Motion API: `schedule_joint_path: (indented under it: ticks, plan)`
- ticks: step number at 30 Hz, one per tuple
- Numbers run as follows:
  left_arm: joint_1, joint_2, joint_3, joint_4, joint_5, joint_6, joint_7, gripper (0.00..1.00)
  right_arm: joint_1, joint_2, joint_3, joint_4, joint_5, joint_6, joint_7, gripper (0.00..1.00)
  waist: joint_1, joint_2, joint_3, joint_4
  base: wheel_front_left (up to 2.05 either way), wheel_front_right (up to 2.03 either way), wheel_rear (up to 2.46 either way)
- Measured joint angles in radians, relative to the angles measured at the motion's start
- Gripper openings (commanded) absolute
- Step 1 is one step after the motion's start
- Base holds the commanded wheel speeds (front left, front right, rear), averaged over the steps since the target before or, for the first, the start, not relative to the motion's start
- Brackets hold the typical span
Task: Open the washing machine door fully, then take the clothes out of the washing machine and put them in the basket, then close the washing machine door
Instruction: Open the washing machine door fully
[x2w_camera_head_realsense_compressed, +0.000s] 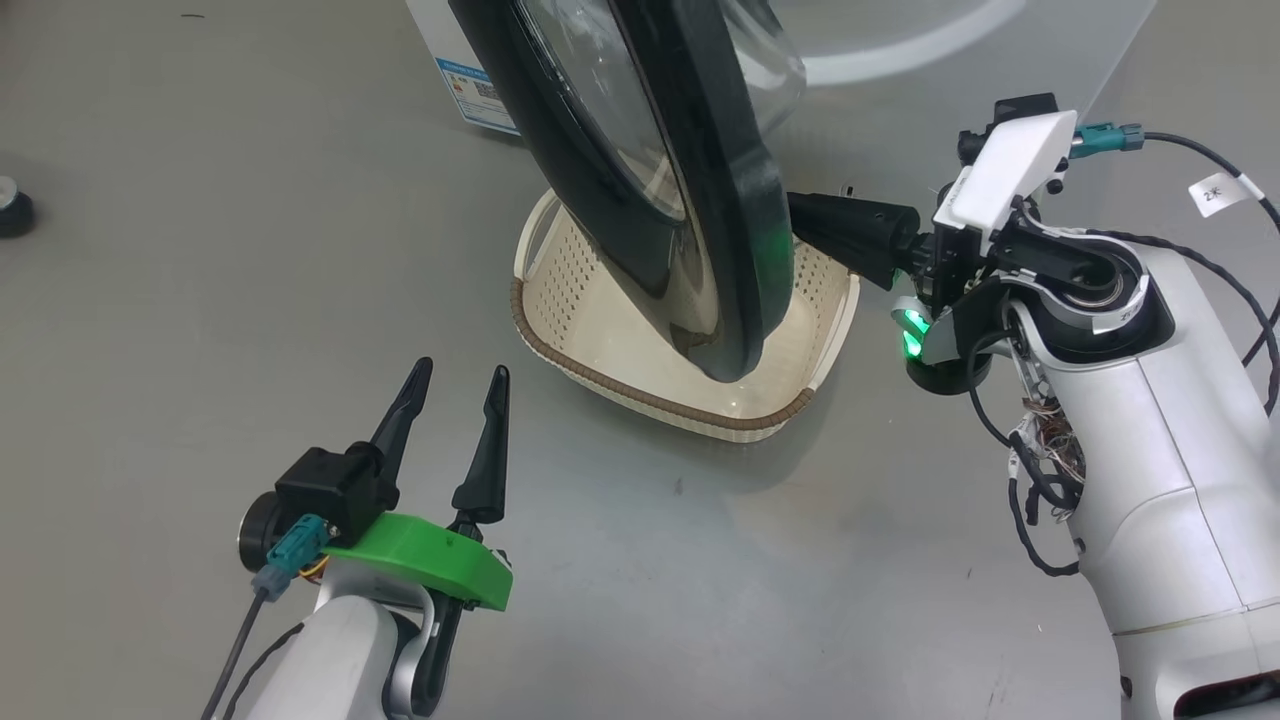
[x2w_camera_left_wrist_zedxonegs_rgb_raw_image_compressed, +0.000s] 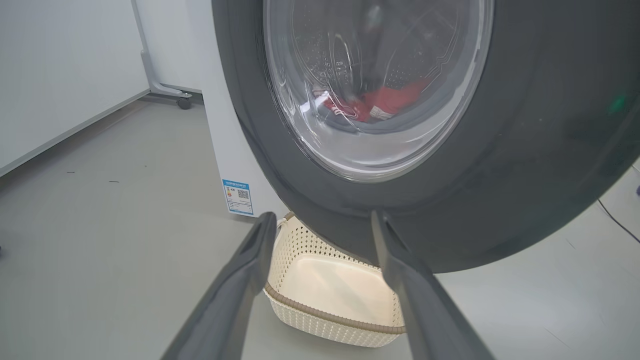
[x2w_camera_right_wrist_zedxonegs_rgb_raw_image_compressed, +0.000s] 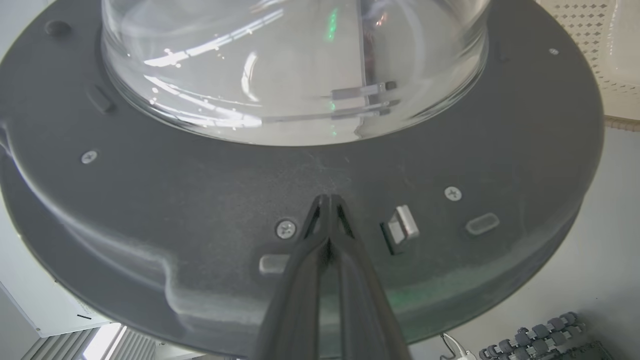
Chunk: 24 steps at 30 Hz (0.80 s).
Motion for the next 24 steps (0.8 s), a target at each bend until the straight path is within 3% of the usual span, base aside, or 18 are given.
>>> schedule_joint_path:
  ticks: [24]
  plan:
    - [0.002,0.000,-0.012,0.000,-0.001,0.003,0.000,1.00,0.045,0.008,0.164,-0.070,0.119,-0.017,0.023,0.00,0.0000,0.0000,-0.023,0.028,0.00,0.00,0.00]
